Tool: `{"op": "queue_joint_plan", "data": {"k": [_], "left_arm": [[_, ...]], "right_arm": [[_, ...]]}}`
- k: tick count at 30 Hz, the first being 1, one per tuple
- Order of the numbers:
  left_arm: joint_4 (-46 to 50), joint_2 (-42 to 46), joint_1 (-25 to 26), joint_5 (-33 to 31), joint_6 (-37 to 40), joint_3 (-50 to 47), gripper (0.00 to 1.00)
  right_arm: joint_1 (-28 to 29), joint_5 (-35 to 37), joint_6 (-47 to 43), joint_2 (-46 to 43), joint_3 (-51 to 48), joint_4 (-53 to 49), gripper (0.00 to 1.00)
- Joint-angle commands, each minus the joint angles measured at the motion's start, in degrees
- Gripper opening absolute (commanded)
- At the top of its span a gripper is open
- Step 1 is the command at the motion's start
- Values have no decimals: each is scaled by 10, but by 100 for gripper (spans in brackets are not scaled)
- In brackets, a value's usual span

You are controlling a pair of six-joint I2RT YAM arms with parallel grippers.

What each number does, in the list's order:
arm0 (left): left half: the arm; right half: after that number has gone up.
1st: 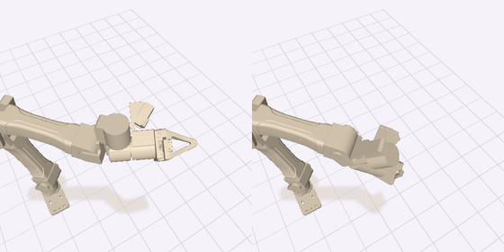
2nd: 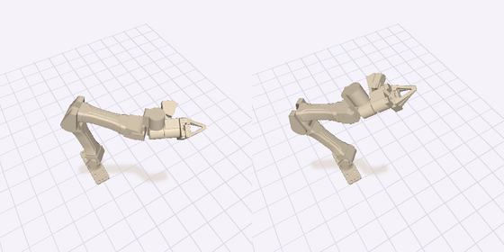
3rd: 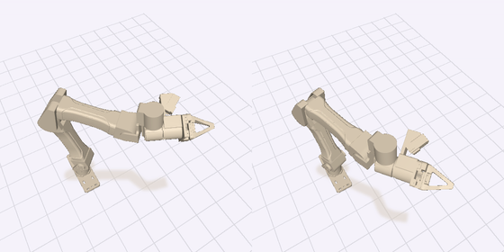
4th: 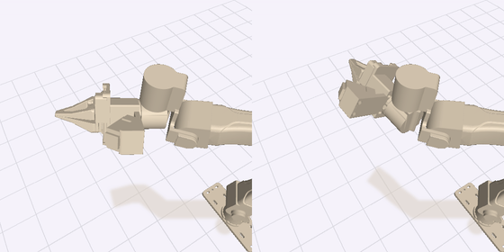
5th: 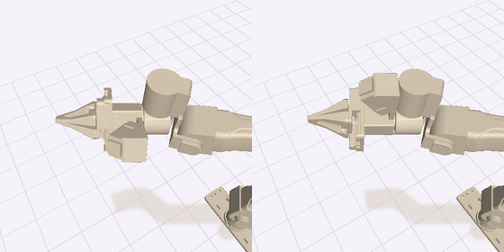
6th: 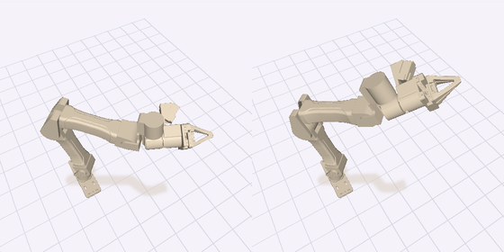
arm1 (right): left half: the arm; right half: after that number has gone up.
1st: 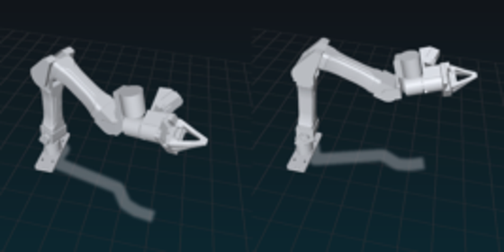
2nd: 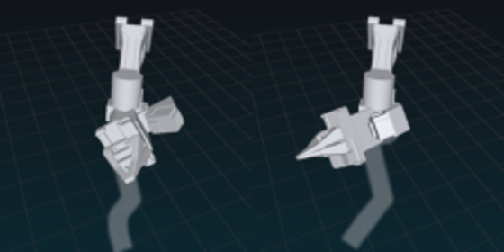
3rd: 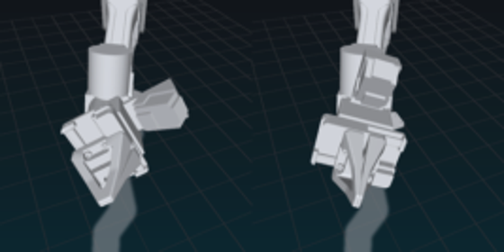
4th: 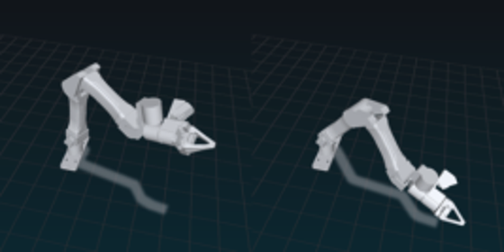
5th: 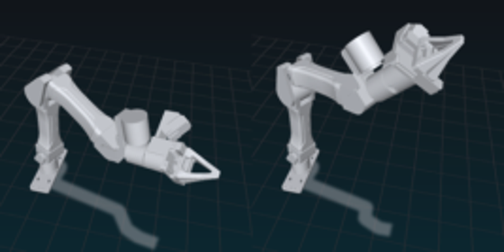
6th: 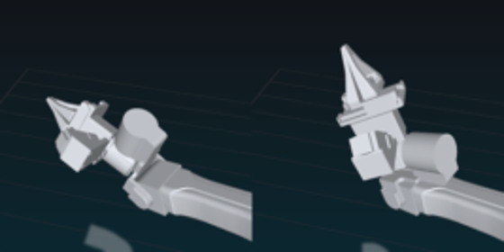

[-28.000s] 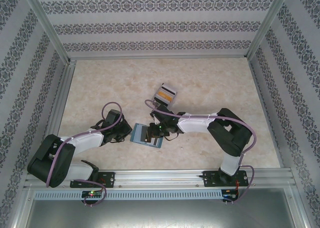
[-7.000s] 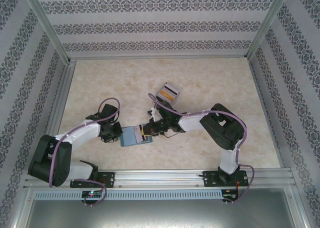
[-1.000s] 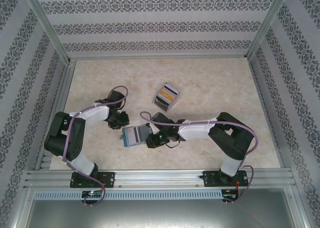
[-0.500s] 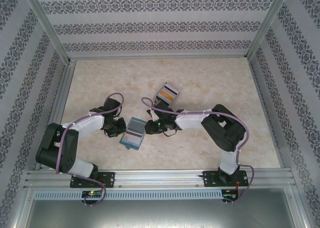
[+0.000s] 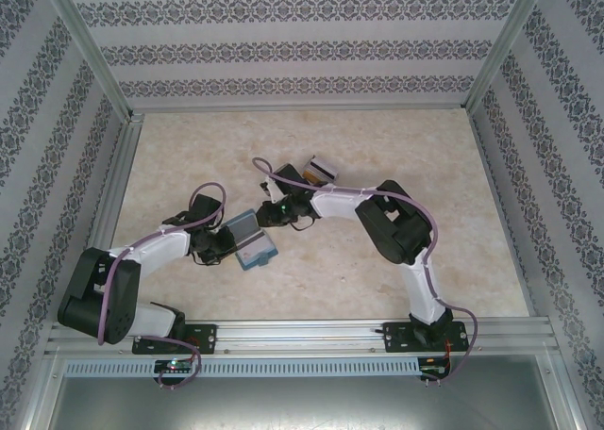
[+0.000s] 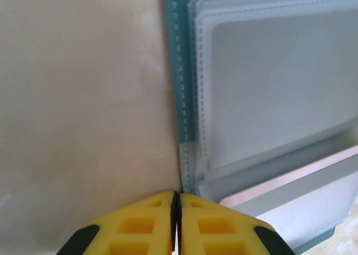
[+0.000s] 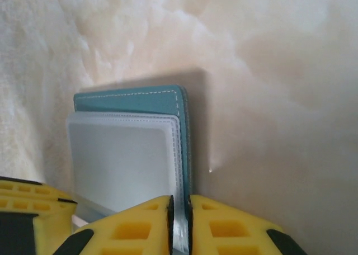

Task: Put the credit cards into the card holder
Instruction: Rotate the card holder at the center of the table.

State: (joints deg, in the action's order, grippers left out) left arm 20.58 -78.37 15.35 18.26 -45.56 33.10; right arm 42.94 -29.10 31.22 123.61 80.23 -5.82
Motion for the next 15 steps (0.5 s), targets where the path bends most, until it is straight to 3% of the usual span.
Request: {"op": "queue_joint_plan", "data": {"k": [1, 11, 15], "left_arm": [[4, -19, 22, 49, -31, -23, 14], [-25, -44, 79, 44, -67, -5, 15], [-31, -51, 99, 42, -78, 7, 15]], "right_arm": [[12, -70, -33, 28, 55, -64, 18], [11, -72, -77, 81, 179, -164, 19], [9, -63, -86, 78, 194, -183, 25]]}}
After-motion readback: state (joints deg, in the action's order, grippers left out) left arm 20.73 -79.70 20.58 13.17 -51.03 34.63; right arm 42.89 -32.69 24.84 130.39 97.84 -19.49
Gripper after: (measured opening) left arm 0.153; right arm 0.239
